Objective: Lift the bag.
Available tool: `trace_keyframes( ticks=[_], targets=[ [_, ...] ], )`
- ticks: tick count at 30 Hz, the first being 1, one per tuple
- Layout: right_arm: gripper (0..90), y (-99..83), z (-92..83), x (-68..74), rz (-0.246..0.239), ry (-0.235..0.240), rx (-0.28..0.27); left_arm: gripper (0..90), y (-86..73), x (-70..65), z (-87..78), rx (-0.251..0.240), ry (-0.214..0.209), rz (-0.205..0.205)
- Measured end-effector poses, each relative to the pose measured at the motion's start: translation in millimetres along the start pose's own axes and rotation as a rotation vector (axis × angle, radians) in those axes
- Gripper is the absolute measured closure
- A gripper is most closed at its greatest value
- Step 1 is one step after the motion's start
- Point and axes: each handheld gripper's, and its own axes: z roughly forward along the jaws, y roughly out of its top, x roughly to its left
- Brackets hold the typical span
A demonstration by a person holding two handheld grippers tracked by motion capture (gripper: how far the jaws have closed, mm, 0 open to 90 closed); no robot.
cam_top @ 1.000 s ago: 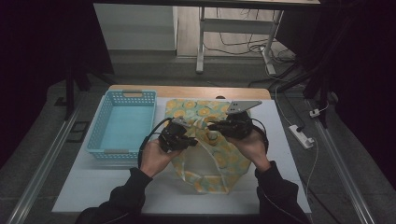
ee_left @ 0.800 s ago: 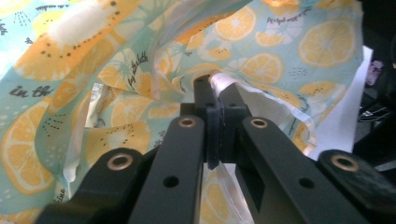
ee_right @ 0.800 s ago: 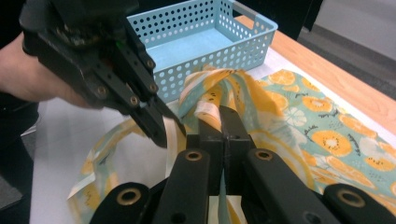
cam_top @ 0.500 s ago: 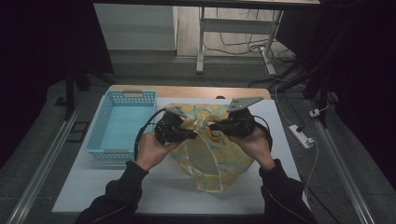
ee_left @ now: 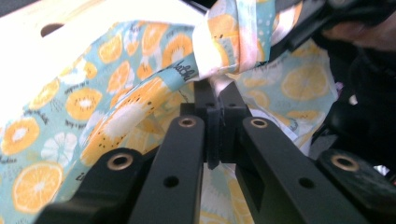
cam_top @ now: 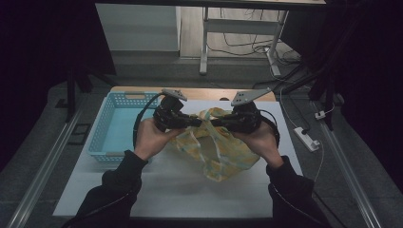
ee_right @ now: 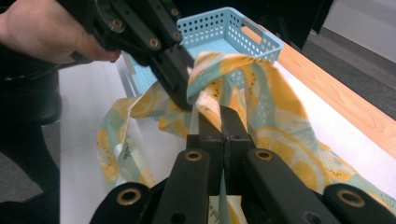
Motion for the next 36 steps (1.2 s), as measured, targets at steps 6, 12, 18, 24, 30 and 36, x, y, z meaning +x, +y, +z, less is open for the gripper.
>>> trace_keyframes(
  ticks=[6, 12, 18, 24, 30, 36],
  targets=[
    [90.0, 10.5, -5.3, 2.6, -0.017, -0.005, 0.002, 89.6, 12.1, 2.2, -12.2, -0.020, -0.004, -0.001],
    [90.0, 19.8, -8.9, 4.6, -0.034, -0.012, 0.005, 89.6, 22.9, 1.2, -23.7, -0.043, -0.006, 0.008],
    [90.0, 33.1, -13.4, 6.2, -0.054, -0.026, -0.001, 89.6, 36.3, -2.0, -35.6, -0.056, 0.018, 0.027],
    [90.0, 50.2, -20.1, 6.1, -0.082, -0.049, -0.007, 89.6, 53.1, -2.6, -47.9, -0.069, 0.047, 0.042],
    [90.0, 70.3, -30.7, 3.0, -0.095, -0.076, -0.022, 89.6, 71.8, -3.0, -59.9, -0.100, 0.066, 0.044],
    [90.0, 89.9, -44.8, -2.7, -0.087, -0.089, -0.062, 89.6, 88.1, 1.9, -69.3, -0.142, 0.066, 0.029]
  ],
)
